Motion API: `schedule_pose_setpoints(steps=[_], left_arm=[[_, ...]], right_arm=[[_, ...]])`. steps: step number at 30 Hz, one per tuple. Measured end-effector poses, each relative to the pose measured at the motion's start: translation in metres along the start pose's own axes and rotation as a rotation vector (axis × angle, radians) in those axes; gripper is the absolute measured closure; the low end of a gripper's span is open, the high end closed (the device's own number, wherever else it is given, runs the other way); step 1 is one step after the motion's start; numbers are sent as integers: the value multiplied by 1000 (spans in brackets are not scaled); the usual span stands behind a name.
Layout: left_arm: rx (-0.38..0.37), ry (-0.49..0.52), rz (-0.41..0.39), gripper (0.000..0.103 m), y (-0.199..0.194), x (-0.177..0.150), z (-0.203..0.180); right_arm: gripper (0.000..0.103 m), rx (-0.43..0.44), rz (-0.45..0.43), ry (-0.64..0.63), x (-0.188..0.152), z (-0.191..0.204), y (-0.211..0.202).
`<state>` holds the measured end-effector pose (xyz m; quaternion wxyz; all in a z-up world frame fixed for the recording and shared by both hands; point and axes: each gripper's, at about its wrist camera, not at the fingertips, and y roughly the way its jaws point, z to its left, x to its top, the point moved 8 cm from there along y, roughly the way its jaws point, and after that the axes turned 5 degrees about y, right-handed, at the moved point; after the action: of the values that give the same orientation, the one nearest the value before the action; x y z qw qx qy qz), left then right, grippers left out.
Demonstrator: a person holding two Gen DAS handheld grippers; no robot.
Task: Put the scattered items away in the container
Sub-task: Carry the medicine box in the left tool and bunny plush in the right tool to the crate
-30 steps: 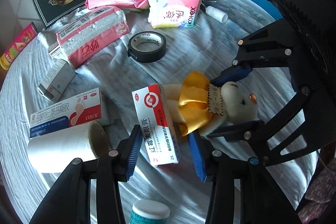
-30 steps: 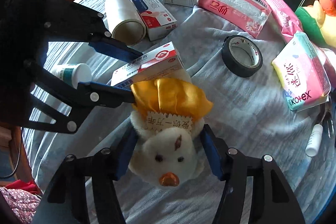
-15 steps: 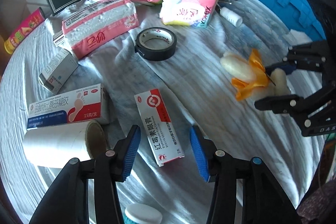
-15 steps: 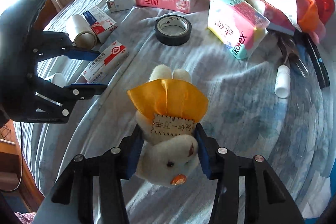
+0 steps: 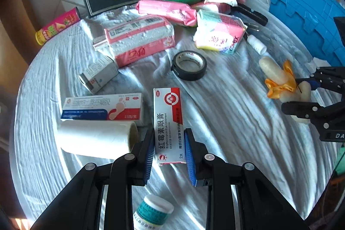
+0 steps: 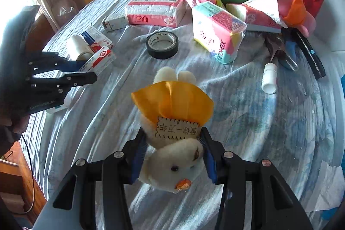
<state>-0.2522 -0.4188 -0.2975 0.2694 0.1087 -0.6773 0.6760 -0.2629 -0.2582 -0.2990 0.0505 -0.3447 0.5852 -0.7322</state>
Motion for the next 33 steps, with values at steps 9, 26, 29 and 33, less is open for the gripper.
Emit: schedule_pose_setpoints(steps=[9, 26, 29, 33], left_arm=[[153, -5, -177, 77, -78, 59, -19], [235, 36, -443, 77, -209, 168, -156], [235, 40, -487, 77, -232, 184, -193], [239, 60, -519, 77, -250, 198, -250]], right_arm=[[56, -66, -185, 58, 31, -16, -71], [56, -240, -597, 183, 32, -91, -303], [56, -265, -646, 205, 19, -117, -340], [56, -301, -698, 241, -10, -159, -387]])
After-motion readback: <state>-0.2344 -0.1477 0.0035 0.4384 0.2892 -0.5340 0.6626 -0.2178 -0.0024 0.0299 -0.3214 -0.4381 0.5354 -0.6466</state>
